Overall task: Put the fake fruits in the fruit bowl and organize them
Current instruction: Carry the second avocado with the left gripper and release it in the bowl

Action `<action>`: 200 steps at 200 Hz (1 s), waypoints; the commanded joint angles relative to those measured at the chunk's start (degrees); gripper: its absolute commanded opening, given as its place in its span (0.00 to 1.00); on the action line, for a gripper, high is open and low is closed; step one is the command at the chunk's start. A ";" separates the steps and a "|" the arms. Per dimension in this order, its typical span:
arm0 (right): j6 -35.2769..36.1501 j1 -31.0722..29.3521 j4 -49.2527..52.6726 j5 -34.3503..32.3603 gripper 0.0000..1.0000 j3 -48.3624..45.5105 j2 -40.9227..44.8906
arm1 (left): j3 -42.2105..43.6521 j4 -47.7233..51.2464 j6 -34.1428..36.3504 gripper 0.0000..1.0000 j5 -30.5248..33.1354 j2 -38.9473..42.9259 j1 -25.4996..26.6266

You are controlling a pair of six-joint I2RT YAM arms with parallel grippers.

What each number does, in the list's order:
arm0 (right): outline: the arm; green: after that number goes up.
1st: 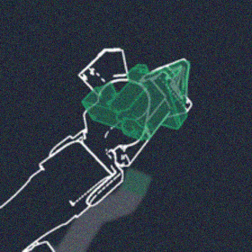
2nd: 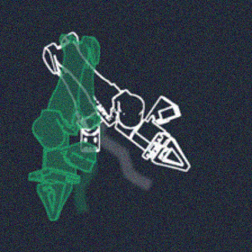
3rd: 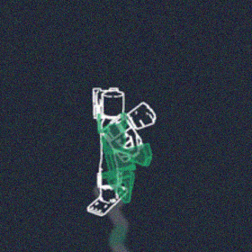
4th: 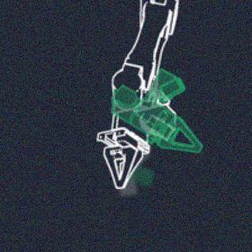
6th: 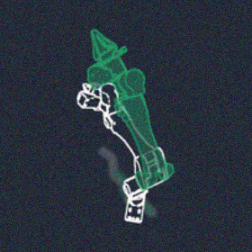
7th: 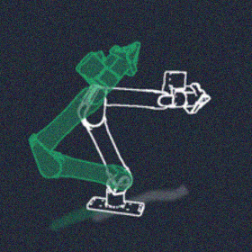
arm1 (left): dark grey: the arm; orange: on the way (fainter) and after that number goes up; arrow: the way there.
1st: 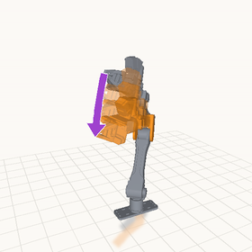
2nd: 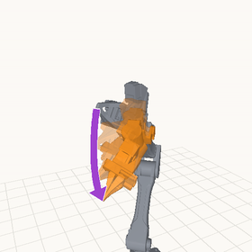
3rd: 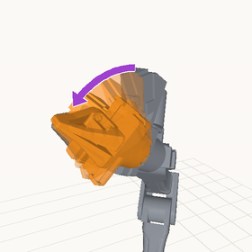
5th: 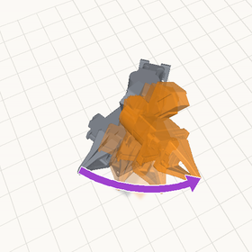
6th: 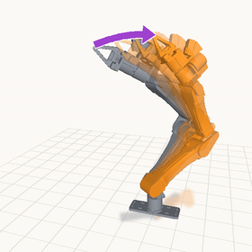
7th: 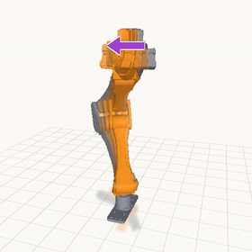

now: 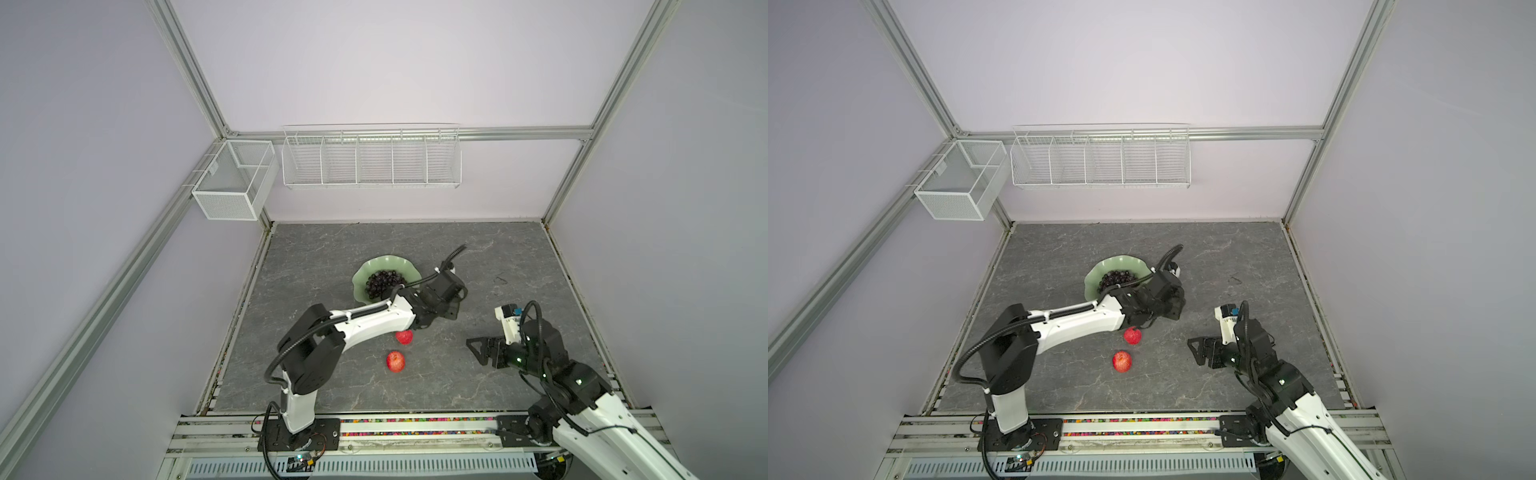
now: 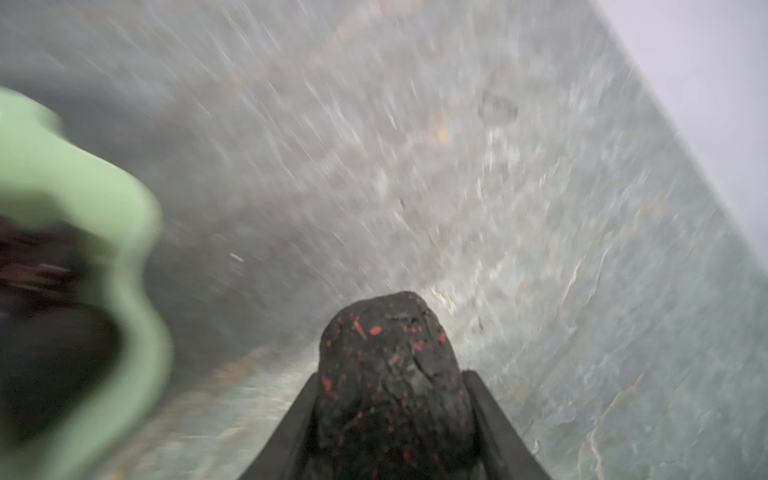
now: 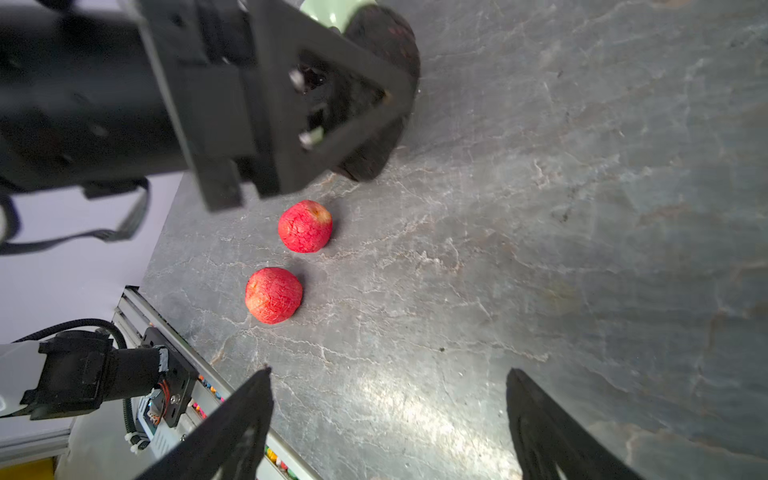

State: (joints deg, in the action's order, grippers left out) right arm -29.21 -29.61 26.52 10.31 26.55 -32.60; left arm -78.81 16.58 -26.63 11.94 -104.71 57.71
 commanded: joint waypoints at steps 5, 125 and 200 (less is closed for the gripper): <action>4.96 0.16 -7.84 2.30 0.89 3.99 -6.18 | 3.12 -2.54 6.54 0.38 3.46 3.36 -5.06; 7.54 0.10 -11.54 4.81 0.89 10.05 -17.42 | 1.28 -6.35 -3.69 0.41 1.32 -5.60 -15.95; 8.37 0.13 -10.53 4.80 0.89 10.32 -17.64 | -2.92 -3.03 -5.22 0.57 0.39 -8.70 -16.58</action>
State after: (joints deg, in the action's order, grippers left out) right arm -22.20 -29.61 16.12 14.48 35.75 -50.39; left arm -78.83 12.47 -31.07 12.64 -113.10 41.52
